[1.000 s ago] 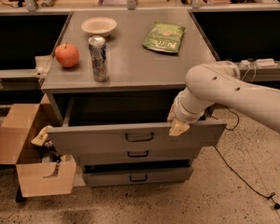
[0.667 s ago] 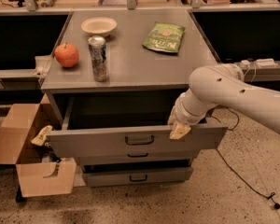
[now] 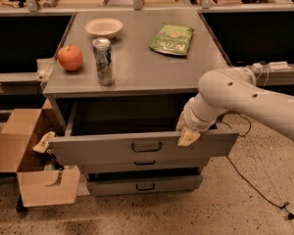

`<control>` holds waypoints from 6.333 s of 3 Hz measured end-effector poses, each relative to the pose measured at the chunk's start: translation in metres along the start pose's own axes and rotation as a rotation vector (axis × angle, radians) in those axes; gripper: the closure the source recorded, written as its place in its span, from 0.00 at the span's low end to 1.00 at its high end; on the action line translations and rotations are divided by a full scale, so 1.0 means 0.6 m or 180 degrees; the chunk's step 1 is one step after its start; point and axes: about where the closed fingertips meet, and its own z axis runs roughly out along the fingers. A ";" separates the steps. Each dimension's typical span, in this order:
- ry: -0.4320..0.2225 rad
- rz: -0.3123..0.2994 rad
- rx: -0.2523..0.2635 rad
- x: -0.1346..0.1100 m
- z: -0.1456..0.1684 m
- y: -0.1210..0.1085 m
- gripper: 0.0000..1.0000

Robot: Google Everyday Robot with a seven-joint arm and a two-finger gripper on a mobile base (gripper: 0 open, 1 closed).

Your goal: Open top drawer

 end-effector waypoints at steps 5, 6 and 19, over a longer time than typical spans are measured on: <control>0.0010 -0.0005 -0.0189 0.011 0.008 0.014 0.00; 0.0036 0.0013 -0.0503 0.029 0.015 0.041 0.00; -0.0150 0.0293 -0.0888 0.073 -0.023 0.214 0.00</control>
Offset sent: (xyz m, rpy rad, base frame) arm 0.0000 0.0000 0.0000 0.0000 0.0000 0.0000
